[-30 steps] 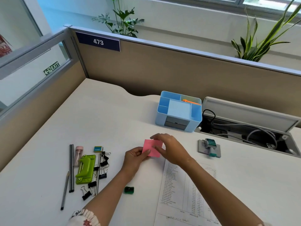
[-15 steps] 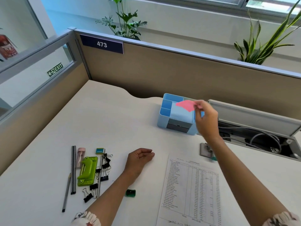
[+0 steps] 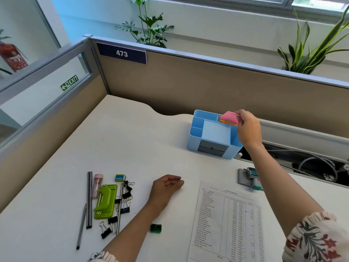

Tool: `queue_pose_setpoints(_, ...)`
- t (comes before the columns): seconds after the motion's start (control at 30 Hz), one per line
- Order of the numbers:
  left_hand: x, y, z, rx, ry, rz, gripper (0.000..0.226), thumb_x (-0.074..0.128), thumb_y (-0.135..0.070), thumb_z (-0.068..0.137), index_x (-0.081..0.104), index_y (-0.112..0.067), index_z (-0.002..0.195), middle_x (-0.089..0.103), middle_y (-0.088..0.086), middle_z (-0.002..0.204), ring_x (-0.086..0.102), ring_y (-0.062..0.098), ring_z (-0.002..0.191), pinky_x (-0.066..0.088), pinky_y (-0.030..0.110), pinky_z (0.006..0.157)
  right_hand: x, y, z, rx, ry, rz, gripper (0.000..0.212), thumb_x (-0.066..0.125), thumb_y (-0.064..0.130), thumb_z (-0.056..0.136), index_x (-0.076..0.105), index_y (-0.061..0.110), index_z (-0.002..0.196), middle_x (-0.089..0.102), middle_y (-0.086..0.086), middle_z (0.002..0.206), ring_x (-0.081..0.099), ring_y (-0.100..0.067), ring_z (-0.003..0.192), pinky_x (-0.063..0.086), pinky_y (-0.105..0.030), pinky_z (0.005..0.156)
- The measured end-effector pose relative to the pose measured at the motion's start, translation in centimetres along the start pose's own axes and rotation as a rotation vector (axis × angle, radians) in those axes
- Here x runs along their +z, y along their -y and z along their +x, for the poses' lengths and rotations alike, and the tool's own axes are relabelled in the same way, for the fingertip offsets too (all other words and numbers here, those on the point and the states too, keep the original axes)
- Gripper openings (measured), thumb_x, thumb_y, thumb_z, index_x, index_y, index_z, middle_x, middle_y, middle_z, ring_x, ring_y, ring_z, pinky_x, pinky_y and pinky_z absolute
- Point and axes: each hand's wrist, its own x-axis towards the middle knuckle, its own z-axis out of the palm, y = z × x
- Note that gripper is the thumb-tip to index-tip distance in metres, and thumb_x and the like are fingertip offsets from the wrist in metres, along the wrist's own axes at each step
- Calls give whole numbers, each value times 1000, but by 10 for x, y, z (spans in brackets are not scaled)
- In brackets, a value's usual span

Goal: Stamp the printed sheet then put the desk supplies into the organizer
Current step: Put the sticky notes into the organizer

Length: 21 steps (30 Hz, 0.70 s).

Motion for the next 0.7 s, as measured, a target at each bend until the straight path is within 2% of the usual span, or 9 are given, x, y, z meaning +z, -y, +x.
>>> queue_pose_setpoints(0.1, 0, 1, 0, 3, 1, 2, 23, 80, -13, 79, 73, -10, 101, 77, 4, 95, 70, 13, 92, 52, 15, 78, 2, -4, -1, 29, 39, -34, 31, 45, -7, 90, 68, 8, 105, 68, -11, 102, 60, -30, 91, 39, -28, 72)
queue_pose_setpoints(0.23, 0, 2, 0, 10, 2, 13, 23, 80, -15, 79, 74, -11, 101, 76, 3, 96, 70, 15, 96, 52, 16, 81, 1, -10, -7, 78, 47, -42, 37, 43, -12, 90, 68, 11, 105, 68, -10, 107, 60, -30, 100, 46, -31, 79)
queue_pose_setpoints(0.37, -1, 4, 0, 0, 11, -23, 22, 80, -14, 79, 74, -12, 100, 76, 5, 97, 70, 21, 100, 54, 28, 93, -2, -6, -20, 100, 24, -5, 36, 45, -11, 89, 67, 11, 107, 68, -8, 109, 59, -28, 103, 48, -33, 85)
queue_pose_setpoints(0.47, -2, 4, -1, -4, 17, -30, 21, 80, -13, 79, 74, -11, 100, 76, 8, 98, 69, 23, 101, 53, 33, 96, -6, 4, -31, 77, 10, 45, 38, 45, -11, 85, 67, 11, 108, 68, -6, 110, 60, -27, 104, 47, -31, 89)
queue_pose_setpoints(0.57, -1, 5, -4, -2, 13, -22, 21, 80, -13, 79, 74, -10, 100, 76, 7, 97, 69, 24, 101, 53, 33, 97, -13, 24, -47, 61, 9, 110, 31, 50, -7, 89, 66, 10, 110, 66, -4, 110, 59, -20, 104, 41, -23, 88)
queue_pose_setpoints(0.7, -3, 7, -12, 0, 15, -16, 21, 79, -12, 80, 73, -9, 100, 76, 9, 97, 70, 22, 99, 53, 32, 97, -9, 49, -84, 40, 35, 238, 24, 56, 0, 91, 66, 13, 108, 67, 1, 110, 61, -13, 101, 50, -28, 92)
